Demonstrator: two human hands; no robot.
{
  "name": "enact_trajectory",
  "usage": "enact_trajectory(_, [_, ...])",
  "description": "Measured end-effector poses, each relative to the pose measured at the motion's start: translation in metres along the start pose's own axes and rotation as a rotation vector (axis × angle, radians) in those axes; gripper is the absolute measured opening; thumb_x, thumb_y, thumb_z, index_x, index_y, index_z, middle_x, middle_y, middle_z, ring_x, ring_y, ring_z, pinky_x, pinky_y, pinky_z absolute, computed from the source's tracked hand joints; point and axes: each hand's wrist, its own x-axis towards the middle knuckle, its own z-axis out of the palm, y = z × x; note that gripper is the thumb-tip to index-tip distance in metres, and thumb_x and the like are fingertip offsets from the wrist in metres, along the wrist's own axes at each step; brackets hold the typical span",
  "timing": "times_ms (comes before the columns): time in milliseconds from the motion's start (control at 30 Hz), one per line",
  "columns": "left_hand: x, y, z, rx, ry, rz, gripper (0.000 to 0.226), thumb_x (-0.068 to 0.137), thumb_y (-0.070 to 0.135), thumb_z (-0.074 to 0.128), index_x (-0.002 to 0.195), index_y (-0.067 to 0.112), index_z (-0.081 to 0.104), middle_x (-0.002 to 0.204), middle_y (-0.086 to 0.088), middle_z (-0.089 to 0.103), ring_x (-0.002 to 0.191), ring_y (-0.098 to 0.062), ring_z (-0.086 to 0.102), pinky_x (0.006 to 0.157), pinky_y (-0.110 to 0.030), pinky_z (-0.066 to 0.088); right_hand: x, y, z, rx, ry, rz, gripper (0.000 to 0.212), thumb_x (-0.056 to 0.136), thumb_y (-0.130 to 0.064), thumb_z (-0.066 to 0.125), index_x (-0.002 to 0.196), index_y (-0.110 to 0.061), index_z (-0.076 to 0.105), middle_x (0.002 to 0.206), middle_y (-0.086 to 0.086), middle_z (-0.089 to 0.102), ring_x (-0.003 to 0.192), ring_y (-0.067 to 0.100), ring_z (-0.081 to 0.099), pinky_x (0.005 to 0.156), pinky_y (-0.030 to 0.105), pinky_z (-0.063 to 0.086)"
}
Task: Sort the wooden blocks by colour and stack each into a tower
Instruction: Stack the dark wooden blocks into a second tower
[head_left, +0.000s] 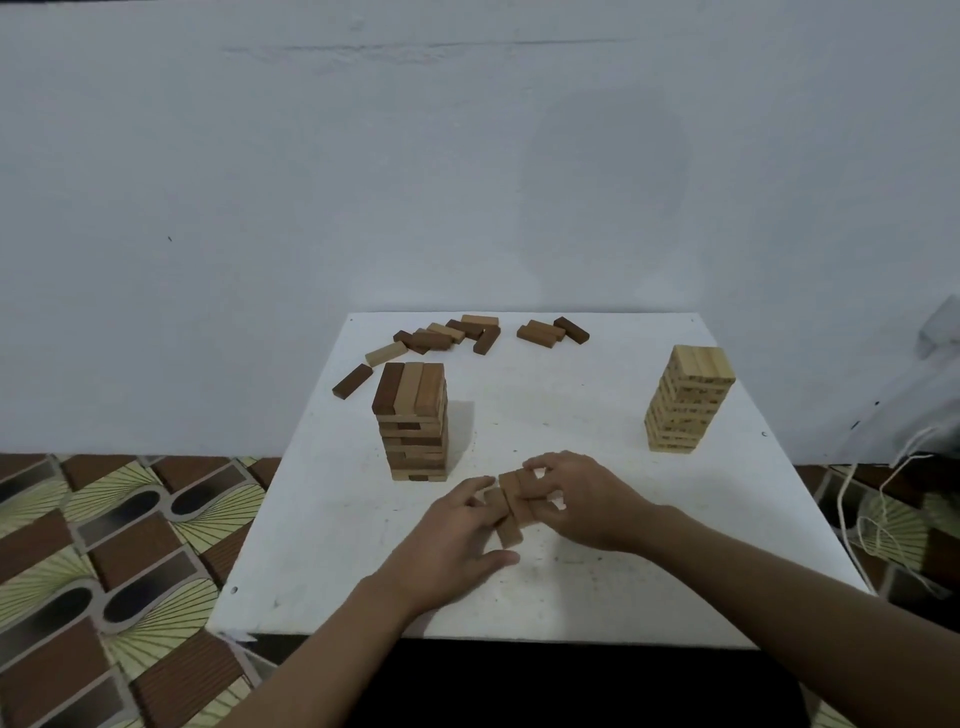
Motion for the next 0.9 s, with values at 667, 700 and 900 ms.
enact_trajectory(667, [0.040, 0.022, 0.013, -0.207, 0.225, -0.232, 0.067, 0.057, 0.058, 0.093, 0.109, 0.025, 0.067, 0.098, 0.005, 0.052, 0.079, -0.008, 0.056, 0.068, -0.015, 0.046, 0.004, 0.031, 0.003, 0.194, 0.114, 0.069, 0.048, 0.082, -0.002, 0.068, 0.128, -0.016, 0.061, 0.126, -0.003, 0.063, 0.109, 0.004, 0.056, 0.095, 0.024, 0.050])
enact_trajectory(700, [0.038, 0.022, 0.011, -0.237, 0.224, -0.235, 0.067, 0.057, 0.056, 0.094, 0.110, 0.026, 0.066, 0.099, 0.004, 0.053, 0.078, -0.009, 0.059, 0.069, -0.016, 0.049, 0.002, 0.032, 0.004, 0.173, 0.160, 0.084, 0.044, 0.085, -0.011, 0.070, 0.128, -0.016, 0.062, 0.124, -0.004, 0.063, 0.107, 0.004, 0.055, 0.094, 0.024, 0.050])
enact_trajectory(900, [0.038, 0.018, 0.004, -0.238, 0.211, -0.221, 0.024, 0.075, 0.029, 0.086, 0.087, 0.015, 0.071, 0.087, -0.003, 0.062, 0.074, -0.016, 0.060, 0.070, -0.034, 0.055, -0.004, 0.026, 0.011, 0.085, 0.068, 0.210, 0.045, 0.076, -0.062, 0.073, 0.098, -0.024, 0.065, 0.096, -0.008, 0.056, 0.082, 0.010, 0.053, 0.074, 0.027, 0.049])
